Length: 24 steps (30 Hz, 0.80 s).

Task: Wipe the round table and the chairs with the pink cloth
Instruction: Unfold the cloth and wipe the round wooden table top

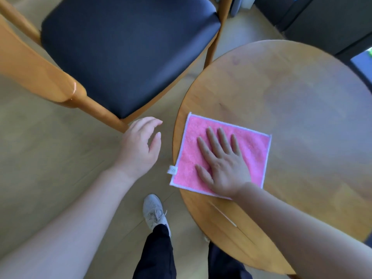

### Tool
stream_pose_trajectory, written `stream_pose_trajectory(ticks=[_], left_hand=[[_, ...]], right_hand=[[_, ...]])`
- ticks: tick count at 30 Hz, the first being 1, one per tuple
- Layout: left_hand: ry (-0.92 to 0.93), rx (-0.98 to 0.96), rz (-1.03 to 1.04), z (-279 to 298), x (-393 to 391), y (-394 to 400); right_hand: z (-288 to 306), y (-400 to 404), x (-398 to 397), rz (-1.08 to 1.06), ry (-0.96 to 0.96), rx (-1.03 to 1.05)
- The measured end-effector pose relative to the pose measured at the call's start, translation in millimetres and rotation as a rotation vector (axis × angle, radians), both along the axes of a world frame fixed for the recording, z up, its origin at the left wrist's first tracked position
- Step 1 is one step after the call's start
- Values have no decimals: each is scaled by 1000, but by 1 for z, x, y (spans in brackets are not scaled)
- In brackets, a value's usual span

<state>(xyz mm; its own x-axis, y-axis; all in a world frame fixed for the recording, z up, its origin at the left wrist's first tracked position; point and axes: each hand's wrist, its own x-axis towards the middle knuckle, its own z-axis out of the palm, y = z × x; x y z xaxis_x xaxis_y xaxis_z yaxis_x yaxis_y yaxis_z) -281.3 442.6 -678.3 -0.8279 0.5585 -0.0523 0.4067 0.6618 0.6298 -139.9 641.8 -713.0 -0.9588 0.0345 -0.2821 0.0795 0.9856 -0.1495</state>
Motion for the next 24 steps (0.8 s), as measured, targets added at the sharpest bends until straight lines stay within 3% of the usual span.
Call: stream_pose_trajectory(ticks=[5, 8, 16, 24], left_hand=[[-3, -1, -10, 0, -14, -20], [-7, -10, -27, -1, -17, -26], [-34, -26, -22, -2, -17, -23], [-24, -45, -5, -6, -29, -13]], right_hand=[[-2, -64, 18, 210, 10, -29], [-2, -73, 12, 233, 0, -23], [-2, -49, -31, 291, 19, -20], [-1, -10, -86, 192, 32, 34]])
